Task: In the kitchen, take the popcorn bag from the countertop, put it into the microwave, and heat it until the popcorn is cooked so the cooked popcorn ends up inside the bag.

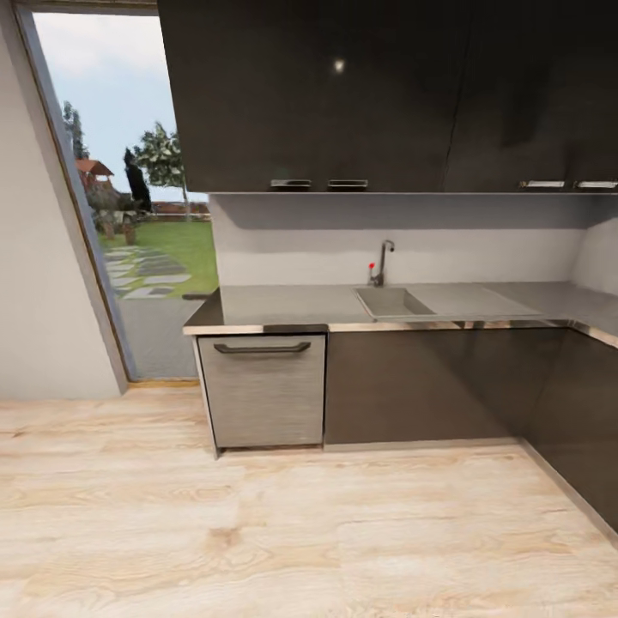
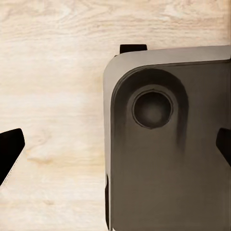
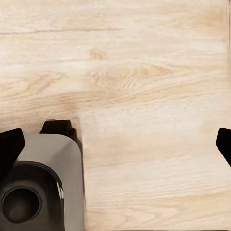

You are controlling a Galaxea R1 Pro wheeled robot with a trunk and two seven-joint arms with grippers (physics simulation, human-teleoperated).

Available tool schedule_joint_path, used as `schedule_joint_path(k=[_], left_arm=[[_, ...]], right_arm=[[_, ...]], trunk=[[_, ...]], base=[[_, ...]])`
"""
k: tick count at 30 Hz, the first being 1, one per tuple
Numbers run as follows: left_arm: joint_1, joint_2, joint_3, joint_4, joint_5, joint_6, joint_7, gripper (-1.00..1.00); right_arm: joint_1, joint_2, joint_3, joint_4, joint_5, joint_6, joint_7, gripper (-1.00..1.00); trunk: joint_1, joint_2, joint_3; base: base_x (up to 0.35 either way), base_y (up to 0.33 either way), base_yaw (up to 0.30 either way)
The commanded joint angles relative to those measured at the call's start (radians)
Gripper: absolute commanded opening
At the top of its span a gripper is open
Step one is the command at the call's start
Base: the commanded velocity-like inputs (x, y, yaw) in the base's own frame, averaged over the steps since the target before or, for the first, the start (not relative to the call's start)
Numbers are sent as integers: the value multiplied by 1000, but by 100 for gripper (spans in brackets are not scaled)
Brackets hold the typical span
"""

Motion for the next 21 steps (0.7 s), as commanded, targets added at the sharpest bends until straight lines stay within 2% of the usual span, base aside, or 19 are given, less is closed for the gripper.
schedule_joint_path(k=[1, 6, 8, 10, 14, 21], left_arm=[[0, 1, 1, 1, 0, -3, 0, 100], [0, -1, -2, 1, 0, -3, 0, 100], [0, -3, -2, 1, 0, -3, 0, 100], [0, -6, -2, 0, 0, -3, 0, 100], [0, -8, -3, -1, 0, -3, 0, 100], [0, -8, -3, -1, 0, -4, 0, 100]], right_arm=[[-4, 0, -1, -4, -1, -4, 1, 100], [-139, -2, -1, -264, -2, 22, 10, 100], [-184, -4, -1, -370, -2, 71, 16, 100], [-210, -2, -1, -544, -2, 169, 24, 100], [-199, 0, 0, -786, -16, 305, 31, 100], [-91, 0, -6, -958, -35, 328, 31, 100]], trunk=[[0, -1, -1], [0, -1, -1], [0, -1, -1], [0, -1, -1], [0, -1, -1], [0, -1, -1]], base=[[0, 0, -300], [0, 0, -300], [0, 0, -300], [0, 0, -300], [0, 0, -300], [0, 0, -300]])
